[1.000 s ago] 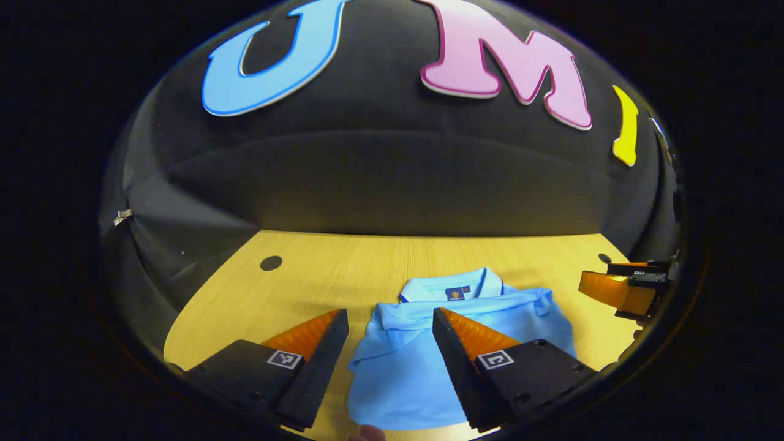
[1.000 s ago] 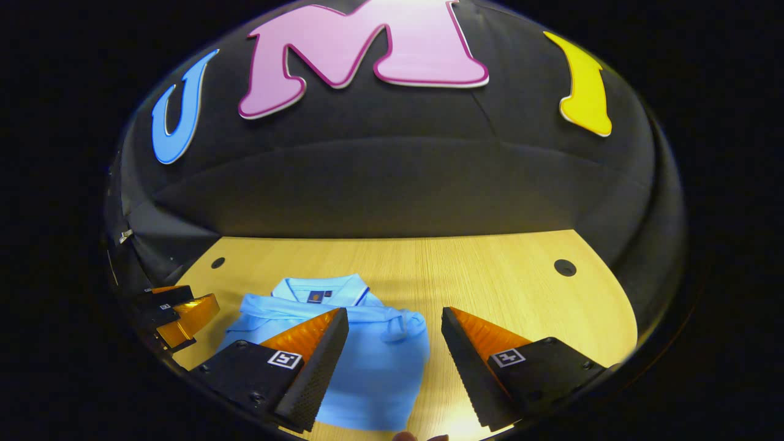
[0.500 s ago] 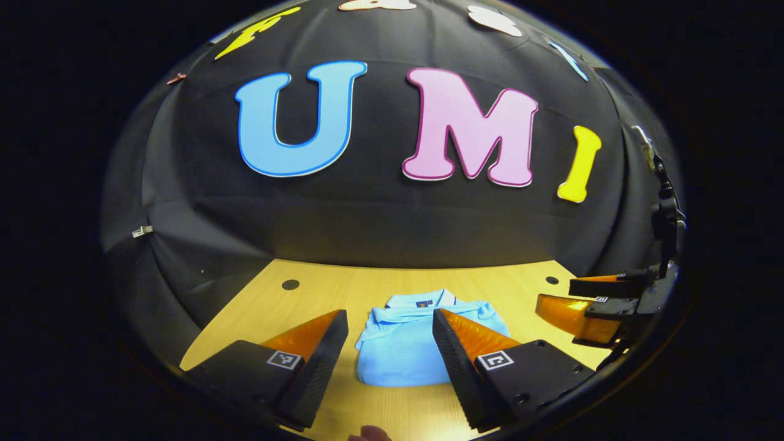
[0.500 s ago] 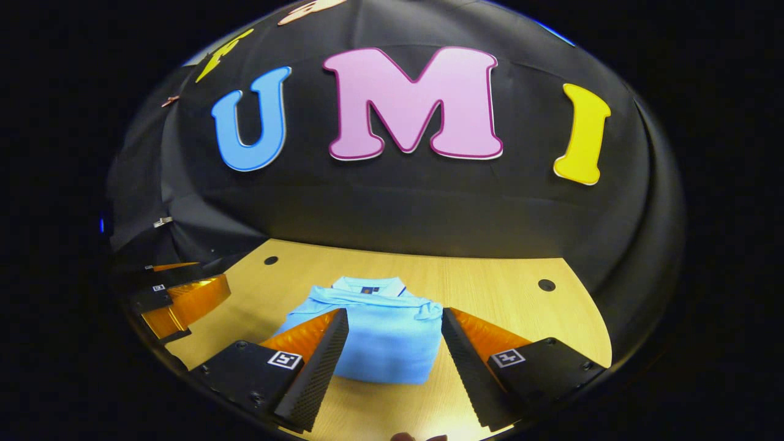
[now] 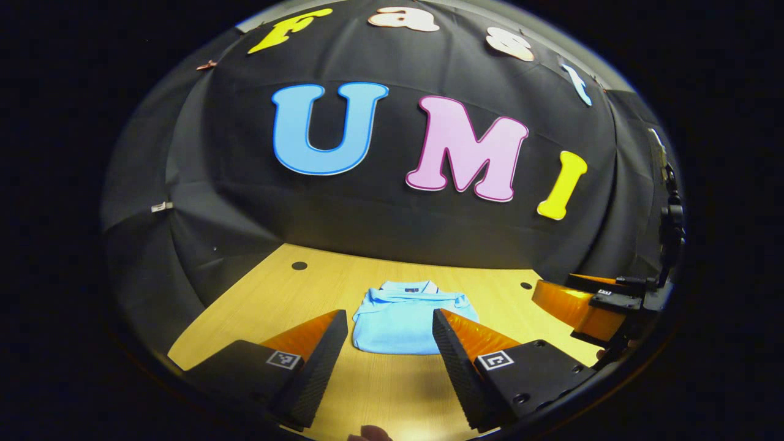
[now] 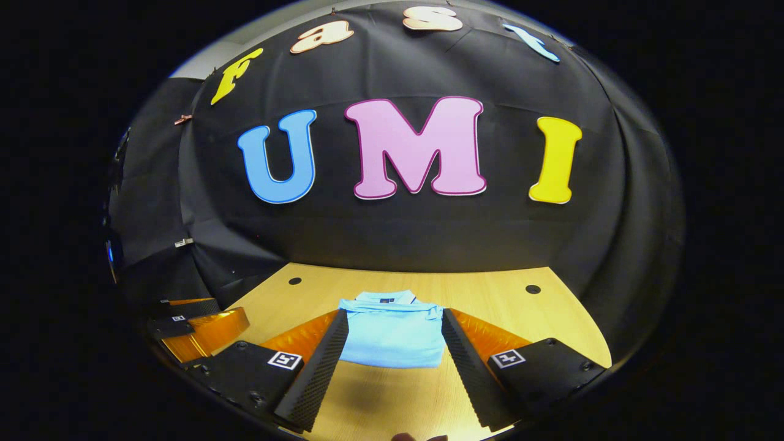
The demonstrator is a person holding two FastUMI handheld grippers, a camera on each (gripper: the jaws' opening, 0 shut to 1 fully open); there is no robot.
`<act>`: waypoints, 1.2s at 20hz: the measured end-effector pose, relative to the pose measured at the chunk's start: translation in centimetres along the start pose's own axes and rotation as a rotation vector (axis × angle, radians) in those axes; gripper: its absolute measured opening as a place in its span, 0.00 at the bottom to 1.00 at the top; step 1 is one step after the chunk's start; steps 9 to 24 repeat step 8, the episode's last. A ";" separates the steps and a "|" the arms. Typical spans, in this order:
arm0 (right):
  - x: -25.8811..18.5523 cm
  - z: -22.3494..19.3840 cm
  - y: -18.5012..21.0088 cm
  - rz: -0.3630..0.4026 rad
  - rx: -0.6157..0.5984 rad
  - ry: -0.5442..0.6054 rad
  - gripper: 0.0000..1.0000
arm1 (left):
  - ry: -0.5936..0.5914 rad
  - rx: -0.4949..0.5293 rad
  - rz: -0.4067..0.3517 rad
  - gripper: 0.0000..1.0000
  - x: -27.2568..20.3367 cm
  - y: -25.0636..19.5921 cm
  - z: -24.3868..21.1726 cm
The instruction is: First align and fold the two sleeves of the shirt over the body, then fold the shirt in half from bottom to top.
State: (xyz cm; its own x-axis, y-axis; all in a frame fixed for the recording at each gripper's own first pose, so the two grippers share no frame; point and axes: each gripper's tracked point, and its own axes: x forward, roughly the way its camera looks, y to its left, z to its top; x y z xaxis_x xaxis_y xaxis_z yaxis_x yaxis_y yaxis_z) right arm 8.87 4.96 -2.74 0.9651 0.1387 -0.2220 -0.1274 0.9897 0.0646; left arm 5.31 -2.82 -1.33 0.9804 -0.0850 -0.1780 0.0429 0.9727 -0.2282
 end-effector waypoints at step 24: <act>-3.5 -1.1 -2.4 -0.053 0.010 0.006 0.95 | -0.059 0.075 0.002 0.92 -2.6 0.5 1.4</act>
